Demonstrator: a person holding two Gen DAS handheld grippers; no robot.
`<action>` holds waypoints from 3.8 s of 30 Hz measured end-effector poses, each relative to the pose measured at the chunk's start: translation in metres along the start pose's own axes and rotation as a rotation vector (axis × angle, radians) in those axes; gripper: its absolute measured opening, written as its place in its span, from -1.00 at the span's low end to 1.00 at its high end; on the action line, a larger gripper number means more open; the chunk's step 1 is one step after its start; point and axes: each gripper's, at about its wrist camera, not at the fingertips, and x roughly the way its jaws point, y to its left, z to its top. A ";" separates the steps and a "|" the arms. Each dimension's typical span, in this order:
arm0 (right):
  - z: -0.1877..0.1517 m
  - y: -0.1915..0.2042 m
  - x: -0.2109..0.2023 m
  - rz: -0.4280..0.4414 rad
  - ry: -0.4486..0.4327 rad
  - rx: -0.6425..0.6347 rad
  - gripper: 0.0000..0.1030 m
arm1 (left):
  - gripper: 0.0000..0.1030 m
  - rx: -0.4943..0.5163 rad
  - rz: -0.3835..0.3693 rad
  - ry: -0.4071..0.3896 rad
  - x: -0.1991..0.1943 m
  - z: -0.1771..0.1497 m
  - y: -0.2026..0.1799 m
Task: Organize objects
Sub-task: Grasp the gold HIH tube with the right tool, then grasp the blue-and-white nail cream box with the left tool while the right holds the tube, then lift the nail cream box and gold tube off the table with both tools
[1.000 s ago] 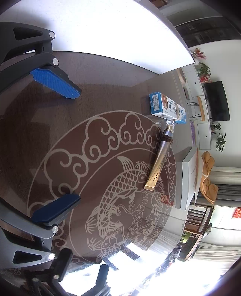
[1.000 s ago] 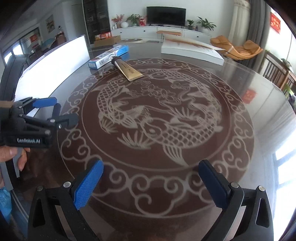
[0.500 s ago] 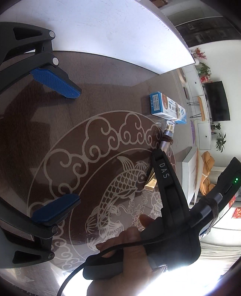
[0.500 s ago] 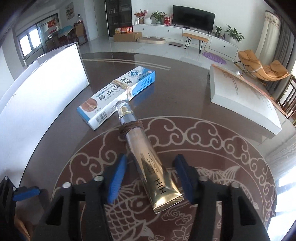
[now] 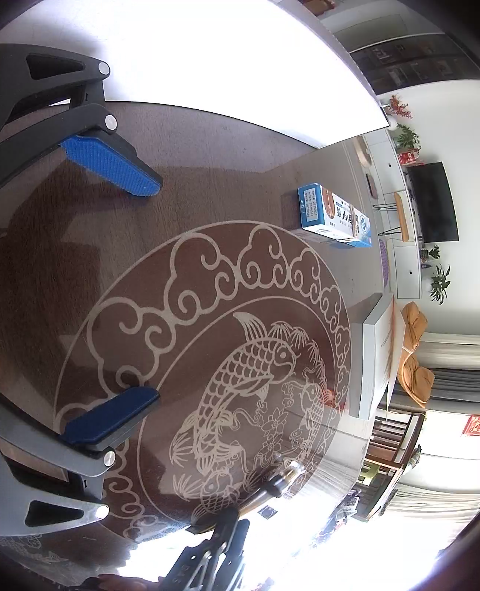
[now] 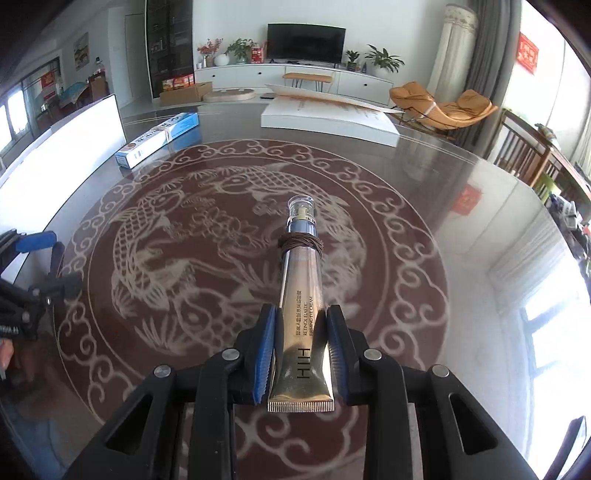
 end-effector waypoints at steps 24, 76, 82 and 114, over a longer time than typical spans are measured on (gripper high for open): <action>-0.039 -0.025 -0.017 -0.015 0.017 0.141 0.72 | 1.00 -0.102 -0.071 0.067 0.008 0.029 0.012; -0.036 -0.021 -0.013 0.001 0.017 0.141 0.80 | 0.74 -0.052 0.197 -0.024 -0.035 -0.036 -0.078; -0.034 -0.020 -0.012 0.000 0.019 0.136 0.82 | 1.00 -0.153 0.114 0.020 -0.025 -0.033 -0.053; -0.033 -0.020 -0.010 0.011 0.017 0.139 0.84 | 1.00 -0.152 0.114 0.014 -0.021 -0.030 -0.056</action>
